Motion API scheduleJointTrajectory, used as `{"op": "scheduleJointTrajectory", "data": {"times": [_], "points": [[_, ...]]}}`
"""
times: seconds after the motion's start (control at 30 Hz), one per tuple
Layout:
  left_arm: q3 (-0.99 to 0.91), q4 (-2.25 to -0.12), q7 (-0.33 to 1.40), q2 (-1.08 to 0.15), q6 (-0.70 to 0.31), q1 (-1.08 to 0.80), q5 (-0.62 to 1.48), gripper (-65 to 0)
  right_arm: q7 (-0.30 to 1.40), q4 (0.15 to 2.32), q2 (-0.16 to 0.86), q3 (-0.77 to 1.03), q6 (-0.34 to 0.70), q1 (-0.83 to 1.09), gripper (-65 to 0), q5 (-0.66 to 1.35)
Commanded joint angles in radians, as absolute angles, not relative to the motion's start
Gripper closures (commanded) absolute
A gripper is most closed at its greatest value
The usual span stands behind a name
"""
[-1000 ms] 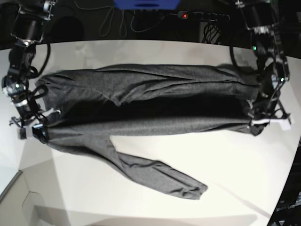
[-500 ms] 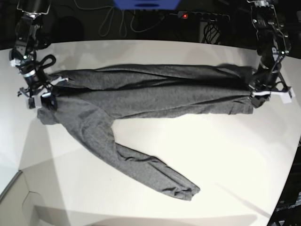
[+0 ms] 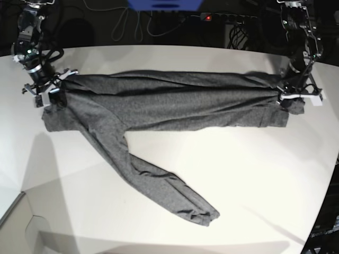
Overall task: Layout the t-shirt on the table in an organized manner, then fold the t-shirt properly
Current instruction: 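Lift the shirt middle with both grippers and fold it over the edge, then grasp the hanging sleeve with the right gripper and lift it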
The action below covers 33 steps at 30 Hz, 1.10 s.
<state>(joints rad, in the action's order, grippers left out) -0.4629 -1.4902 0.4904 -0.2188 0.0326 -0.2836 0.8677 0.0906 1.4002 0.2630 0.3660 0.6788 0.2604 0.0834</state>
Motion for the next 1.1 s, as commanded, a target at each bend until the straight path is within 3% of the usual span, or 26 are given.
{"op": "scheduleJointTrajectory", "data": {"times": [0.0, 0.1, 0.2, 0.3, 0.47, 0.67, 0.83, 1.07], "points": [[-0.467, -1.503, 0.472, -0.234, 0.024, -0.275, 0.874, -0.9, 0.061, 1.409, 0.275, 0.371, 0.698, 0.248, 0.0, 0.099], [-0.472, -1.498, 0.53, -0.234, 0.024, -0.269, 0.874, -10.3, 0.061, 1.411, 0.274, 0.377, 0.698, 0.251, -0.6, 0.099], [-0.475, -1.503, 0.565, -0.234, 0.024, -0.268, 0.874, -23.0, 0.061, 1.412, 0.275, 0.378, 0.698, 0.251, -9.5, 0.099], [-0.475, -1.503, 0.565, -0.234, 0.024, -0.268, 0.874, -28.9, 0.061, 1.428, 0.275, 0.414, 0.698, 0.252, -18.5, 0.099], [-0.475, -1.509, 0.565, -0.234, 0.024, -0.275, 0.875, -29.7, 0.061, 1.497, 0.271, 0.538, 0.698, 0.259, -31.5, 0.107], [-0.476, -1.511, 0.561, -0.234, 0.024, -0.277, 0.877, -29.8, 0.061, 1.563, 0.202, 0.622, 0.698, 0.186, -35.9, 0.104], [-0.476, -1.511, 0.561, -0.234, 0.024, -0.269, 0.877, -29.8, 0.142, 1.581, 0.194, 0.46, 0.698, 0.073, -41.9, 0.101], [-0.478, -1.509, 0.562, -0.236, 0.024, -0.268, 0.877, -29.8, 0.295, 1.392, 0.151, 0.265, 0.698, -0.231, -42.5, 0.097]]}}
